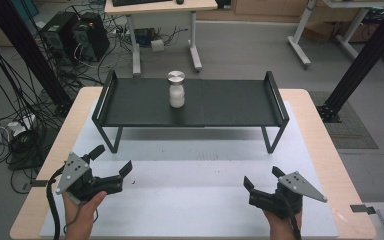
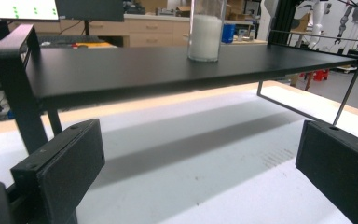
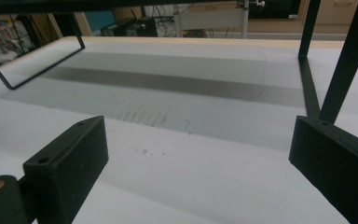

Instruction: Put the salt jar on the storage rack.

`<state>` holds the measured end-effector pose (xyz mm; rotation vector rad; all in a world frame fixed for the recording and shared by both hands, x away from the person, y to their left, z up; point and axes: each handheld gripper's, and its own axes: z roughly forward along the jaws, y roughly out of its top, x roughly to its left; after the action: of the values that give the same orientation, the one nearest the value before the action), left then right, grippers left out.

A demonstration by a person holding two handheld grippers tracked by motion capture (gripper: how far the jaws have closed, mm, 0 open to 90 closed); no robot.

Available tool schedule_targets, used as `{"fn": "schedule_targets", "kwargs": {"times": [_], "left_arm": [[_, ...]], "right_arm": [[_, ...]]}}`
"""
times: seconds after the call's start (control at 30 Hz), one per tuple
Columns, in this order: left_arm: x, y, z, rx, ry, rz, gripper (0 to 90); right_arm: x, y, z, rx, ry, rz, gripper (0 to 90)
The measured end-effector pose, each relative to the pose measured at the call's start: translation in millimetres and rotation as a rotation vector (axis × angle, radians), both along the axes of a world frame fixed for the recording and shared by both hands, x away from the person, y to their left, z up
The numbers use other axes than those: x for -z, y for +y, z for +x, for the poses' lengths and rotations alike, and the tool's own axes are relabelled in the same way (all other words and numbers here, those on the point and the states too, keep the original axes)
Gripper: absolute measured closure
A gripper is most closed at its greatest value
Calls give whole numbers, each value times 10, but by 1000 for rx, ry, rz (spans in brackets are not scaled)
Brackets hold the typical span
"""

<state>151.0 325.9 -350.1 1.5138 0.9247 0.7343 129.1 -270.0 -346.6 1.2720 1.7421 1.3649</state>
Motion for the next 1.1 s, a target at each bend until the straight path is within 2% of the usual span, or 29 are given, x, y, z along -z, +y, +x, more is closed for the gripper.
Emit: {"fn": "schedule_targets", "kwargs": {"times": [0.37,0.67,1.1], "left_arm": [[63,6,-111,-5,13,1,12],[44,17,-140,-1,15,13,11],[51,49,-158,3,33,8,11]], "right_arm": [[16,32,4,-6,-4,-6,34],[116,61,-21,-4,0,21,31],[140,117,42,-14,15,10,30]]}}
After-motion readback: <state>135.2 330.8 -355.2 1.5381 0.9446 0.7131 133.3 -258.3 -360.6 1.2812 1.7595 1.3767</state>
